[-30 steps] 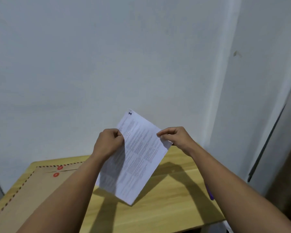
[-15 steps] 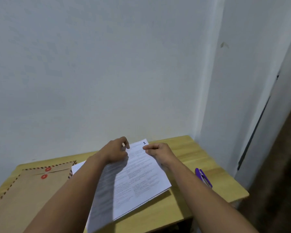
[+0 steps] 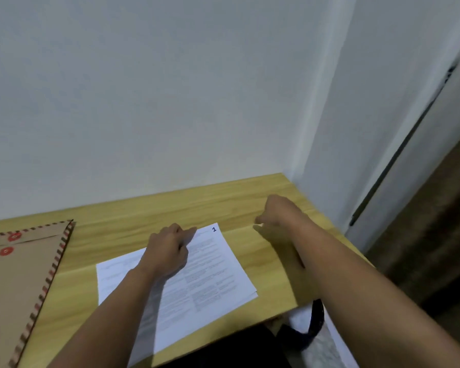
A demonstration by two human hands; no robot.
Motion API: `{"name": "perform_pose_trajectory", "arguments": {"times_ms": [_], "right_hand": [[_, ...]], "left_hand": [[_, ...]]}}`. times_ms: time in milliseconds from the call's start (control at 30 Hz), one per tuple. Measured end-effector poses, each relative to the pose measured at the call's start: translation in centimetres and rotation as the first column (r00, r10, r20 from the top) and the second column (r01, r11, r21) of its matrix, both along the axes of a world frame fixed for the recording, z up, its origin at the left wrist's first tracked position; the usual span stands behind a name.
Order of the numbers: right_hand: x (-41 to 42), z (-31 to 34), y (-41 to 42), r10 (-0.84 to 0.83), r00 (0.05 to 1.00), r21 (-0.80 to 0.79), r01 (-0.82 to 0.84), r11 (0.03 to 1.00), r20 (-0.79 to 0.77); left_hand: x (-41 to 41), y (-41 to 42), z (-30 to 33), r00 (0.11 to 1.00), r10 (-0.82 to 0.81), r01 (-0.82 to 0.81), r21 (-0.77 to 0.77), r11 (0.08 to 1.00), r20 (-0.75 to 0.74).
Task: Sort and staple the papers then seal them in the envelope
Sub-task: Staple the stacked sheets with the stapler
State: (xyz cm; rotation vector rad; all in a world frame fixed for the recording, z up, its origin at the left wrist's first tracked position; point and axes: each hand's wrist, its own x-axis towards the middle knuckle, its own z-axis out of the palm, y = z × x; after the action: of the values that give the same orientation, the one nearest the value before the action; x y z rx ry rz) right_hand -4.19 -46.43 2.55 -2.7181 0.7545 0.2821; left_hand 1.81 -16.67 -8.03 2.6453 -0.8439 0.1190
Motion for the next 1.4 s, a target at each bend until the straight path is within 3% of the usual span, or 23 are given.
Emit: {"name": "perform_pose_trajectory", "arguments": {"times_ms": [67,133,267,433,567,667,700,767,833,1000,1167,1233,1400], "right_hand": [[-0.8,1.5,-1.6,-0.050,0.958,-0.160,0.005,0.987,-0.281],[-1.7,1.8,-2.7,-0.107,0.879,-0.227,-0.001,0.974,-0.464],[-2.0,-0.3,-4.4,-0.069,0.806,-0.089,0.021,0.996,-0.587],[-1.3,-1.2,-5.3,-0.014,0.921,0.309,0.145,0.940,-0.389],[-1.2,-0.6,-3.8,-0.085,0.988,0.737,0.151,0.659,-0.126],[-1.7,-1.5,-2.5,-0.225,0.973,0.858,0.156,0.490,-0.049],[-1.9,-2.1,-2.0,-0.256,0.967,0.869,0.141,0.474,-0.018],[-2.4,-3.3,-1.2,-0.280,0.958,0.857,0.089,0.507,0.066],[-2.8,-3.8,-0.4,-0.204,0.974,0.808,0.042,0.588,0.098],[-2.5,-2.3,1.8,0.085,0.991,0.673,0.006,0.739,-0.102],[-1.2,-2.6,3.2,0.074,0.995,0.576,-0.023,0.817,-0.066],[-1.0,-3.3,3.5,0.040,0.999,0.579,-0.035,0.815,0.005],[-1.4,-4.9,3.7,-0.075,0.989,0.711,-0.037,0.703,0.126]], "left_hand": [[-0.1,0.0,-1.0,0.998,0.004,-0.002,-0.031,1.000,0.061],[-0.7,-0.1,-1.4,0.995,0.023,-0.016,-0.073,0.997,0.093],[-1.3,-0.3,-1.6,0.993,0.039,-0.026,-0.115,0.993,0.114],[-1.4,-0.1,-1.6,0.991,0.042,-0.026,-0.129,0.991,0.125],[-1.5,-0.2,-1.6,0.991,0.046,-0.030,-0.131,0.991,0.126],[-1.4,0.0,-1.8,0.992,0.046,-0.030,-0.132,0.991,0.120],[-1.5,0.0,-1.9,0.992,0.045,-0.029,-0.131,0.991,0.119],[-1.6,-0.1,-1.8,0.992,0.037,-0.021,-0.132,0.991,0.122],[-1.6,-0.2,-1.7,0.991,0.030,-0.013,-0.128,0.992,0.132],[-1.6,-0.4,-1.9,0.992,0.004,0.009,-0.104,0.995,0.130],[-1.4,-2.2,-1.4,0.996,0.059,-0.055,-0.054,0.997,0.062],[-1.9,-2.8,-1.6,0.991,0.127,-0.122,-0.115,0.986,0.042],[-2.2,-2.9,-1.9,0.986,0.166,-0.157,-0.215,0.964,0.025]]}}
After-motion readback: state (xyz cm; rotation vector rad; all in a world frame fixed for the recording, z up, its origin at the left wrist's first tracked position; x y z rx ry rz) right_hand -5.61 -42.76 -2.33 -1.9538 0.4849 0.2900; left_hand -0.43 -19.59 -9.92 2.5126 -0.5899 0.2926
